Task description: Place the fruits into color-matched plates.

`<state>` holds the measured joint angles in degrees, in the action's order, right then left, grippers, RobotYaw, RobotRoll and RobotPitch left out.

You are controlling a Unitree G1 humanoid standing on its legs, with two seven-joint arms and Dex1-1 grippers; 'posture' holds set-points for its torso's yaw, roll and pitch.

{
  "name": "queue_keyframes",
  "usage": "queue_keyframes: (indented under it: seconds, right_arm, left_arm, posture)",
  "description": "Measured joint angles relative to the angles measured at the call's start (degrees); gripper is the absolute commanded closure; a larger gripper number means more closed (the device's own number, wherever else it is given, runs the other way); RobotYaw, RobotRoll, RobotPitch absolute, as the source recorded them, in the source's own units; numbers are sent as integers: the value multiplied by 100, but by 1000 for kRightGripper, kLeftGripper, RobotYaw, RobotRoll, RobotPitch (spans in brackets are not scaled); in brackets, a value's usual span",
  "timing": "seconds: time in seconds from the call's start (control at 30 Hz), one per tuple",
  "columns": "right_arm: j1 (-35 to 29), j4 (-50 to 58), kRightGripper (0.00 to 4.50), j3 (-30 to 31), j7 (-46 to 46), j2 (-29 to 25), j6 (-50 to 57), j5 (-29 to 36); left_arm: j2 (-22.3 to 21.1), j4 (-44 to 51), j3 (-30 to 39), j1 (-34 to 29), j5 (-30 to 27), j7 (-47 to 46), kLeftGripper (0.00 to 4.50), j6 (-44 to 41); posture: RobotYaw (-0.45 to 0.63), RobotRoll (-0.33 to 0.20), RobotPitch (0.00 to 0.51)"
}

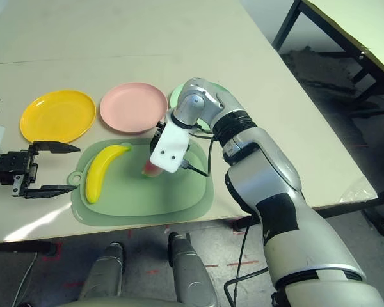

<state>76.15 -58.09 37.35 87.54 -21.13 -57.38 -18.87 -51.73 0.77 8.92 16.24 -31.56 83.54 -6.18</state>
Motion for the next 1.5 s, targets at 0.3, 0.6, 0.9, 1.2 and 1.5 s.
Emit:
queue_keyframes:
  seconds: [0.3,0.6,0.9,1.2,1.5]
  right_arm:
    - [49,373,2351,-19,441,-223,748,810]
    - [972,-207,2351,-465,-460,4,1941,970]
    - [1232,-1538,2351,-690,-3341,700,3181,-8]
    - [723,-1910,2351,-585,-4264,970,3575,-857]
    - [702,-1899,932,-596,-4255,966,3485,-1071]
  left_arm:
    - [0,-85,-4,39,25,28,0,41]
    - [86,-150,3,187,68,-182,0,50]
    - [85,-385,-68,458,456,-769,0,-86]
    - [34,-428,-106,431,741,-996,0,-128]
    - [-30,-402,-80,247,741,-1036,0,-134]
  posture:
    - [1,0,239]
    - [4,0,238]
    - [8,0,241]
    - [50,0,248]
    - [39,0,240]
